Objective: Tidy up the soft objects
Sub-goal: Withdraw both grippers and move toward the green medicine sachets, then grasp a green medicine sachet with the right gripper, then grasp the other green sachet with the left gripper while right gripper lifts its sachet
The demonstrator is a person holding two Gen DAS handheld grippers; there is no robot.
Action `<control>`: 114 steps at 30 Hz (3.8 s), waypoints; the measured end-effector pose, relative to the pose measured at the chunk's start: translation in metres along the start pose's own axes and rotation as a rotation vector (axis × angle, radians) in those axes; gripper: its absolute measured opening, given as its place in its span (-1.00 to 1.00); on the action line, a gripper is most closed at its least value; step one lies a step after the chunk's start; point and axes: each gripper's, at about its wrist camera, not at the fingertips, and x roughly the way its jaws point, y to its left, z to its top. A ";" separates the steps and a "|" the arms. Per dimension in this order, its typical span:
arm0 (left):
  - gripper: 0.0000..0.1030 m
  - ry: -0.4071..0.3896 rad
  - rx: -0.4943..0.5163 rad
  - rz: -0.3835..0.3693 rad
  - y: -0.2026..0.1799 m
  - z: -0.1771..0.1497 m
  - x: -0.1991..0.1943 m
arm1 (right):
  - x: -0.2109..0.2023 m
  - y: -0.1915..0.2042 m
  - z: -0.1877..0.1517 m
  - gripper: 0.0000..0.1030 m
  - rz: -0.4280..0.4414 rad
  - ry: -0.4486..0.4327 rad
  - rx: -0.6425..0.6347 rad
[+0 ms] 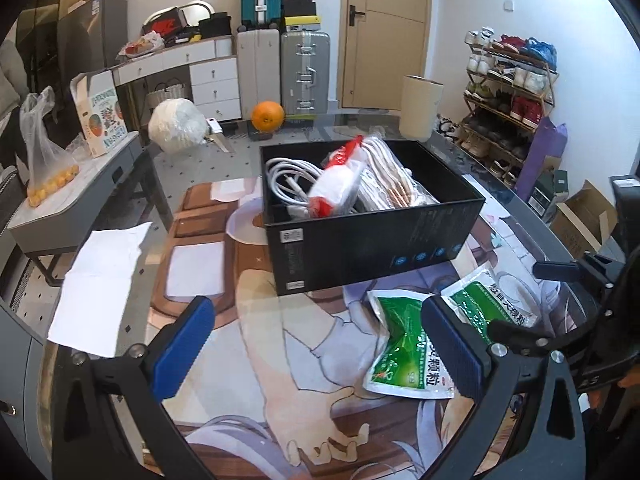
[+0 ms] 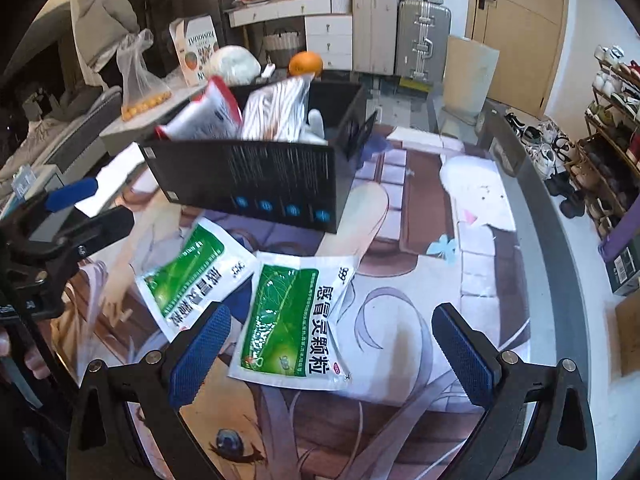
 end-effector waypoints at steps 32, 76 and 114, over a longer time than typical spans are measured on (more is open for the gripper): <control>1.00 0.083 0.084 -0.009 -0.013 -0.007 0.014 | 0.032 -0.008 0.001 0.98 -0.047 0.060 0.012; 0.05 0.187 0.214 -0.172 -0.058 -0.017 0.035 | 0.008 -0.002 -0.006 -0.40 0.017 0.023 -0.059; -0.43 -0.112 0.002 -0.148 0.017 0.041 -0.042 | -0.065 0.015 0.049 -0.40 0.112 -0.275 -0.024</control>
